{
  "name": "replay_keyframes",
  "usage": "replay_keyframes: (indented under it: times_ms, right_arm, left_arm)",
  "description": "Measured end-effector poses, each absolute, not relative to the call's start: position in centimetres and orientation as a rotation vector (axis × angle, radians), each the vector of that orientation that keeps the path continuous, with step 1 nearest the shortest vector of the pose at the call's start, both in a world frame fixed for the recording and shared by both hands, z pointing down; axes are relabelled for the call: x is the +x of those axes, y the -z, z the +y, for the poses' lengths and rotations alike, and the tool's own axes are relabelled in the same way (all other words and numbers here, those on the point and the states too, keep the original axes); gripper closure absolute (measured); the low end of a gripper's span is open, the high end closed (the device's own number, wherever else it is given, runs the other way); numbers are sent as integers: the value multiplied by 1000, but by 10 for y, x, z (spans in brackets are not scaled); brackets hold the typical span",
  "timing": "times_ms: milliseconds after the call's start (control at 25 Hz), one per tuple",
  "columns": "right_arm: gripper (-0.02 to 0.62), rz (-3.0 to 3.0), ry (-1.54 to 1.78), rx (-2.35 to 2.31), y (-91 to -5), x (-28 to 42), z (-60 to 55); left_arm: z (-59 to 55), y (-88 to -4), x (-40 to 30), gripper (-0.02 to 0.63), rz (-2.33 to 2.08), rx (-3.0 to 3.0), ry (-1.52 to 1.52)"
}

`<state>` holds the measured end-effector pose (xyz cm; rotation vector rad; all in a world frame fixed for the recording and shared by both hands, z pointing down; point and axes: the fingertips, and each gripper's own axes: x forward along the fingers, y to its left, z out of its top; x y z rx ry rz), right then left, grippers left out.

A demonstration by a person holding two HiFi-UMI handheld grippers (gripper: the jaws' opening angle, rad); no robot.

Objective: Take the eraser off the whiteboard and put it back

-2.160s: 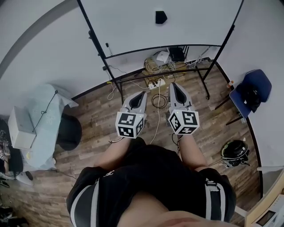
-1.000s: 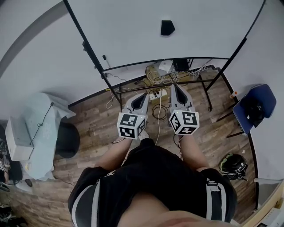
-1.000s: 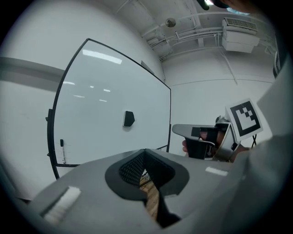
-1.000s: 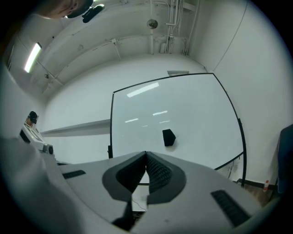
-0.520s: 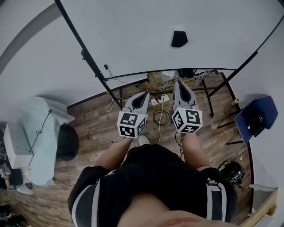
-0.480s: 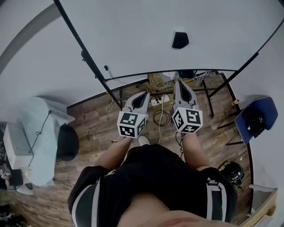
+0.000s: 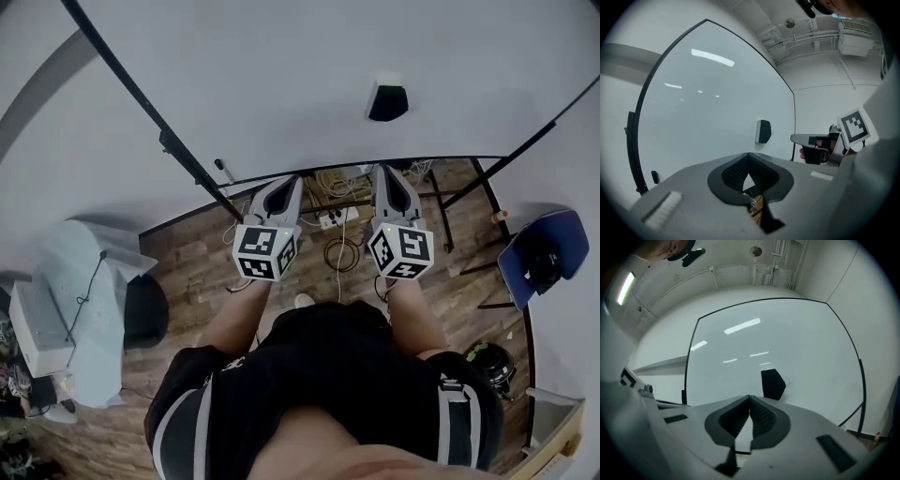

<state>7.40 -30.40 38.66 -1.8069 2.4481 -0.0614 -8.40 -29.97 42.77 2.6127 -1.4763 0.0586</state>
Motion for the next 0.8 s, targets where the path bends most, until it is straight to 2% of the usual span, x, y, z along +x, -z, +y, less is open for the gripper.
replay_keyframes:
  times_ms: [640,680,760,800]
  right_arm:
    - [589,2511,39,-1690,-376,94,-358]
    - [580,2505,33,-1671,-374,94,-360]
    - [467,2496,19,-1639,-368,92,-366]
    - [463,2496,12,-1633,-365,91,-371]
  left_arm:
    - [-332,-420,-56,597,-1619,2530,-30]
    - [-333,-421,-56,597,-1624,2526,-40]
    - [-334,-424,-56,597,-1631,2515,-61]
    - [-336,-426,-57,597,-1636,2511,-70]
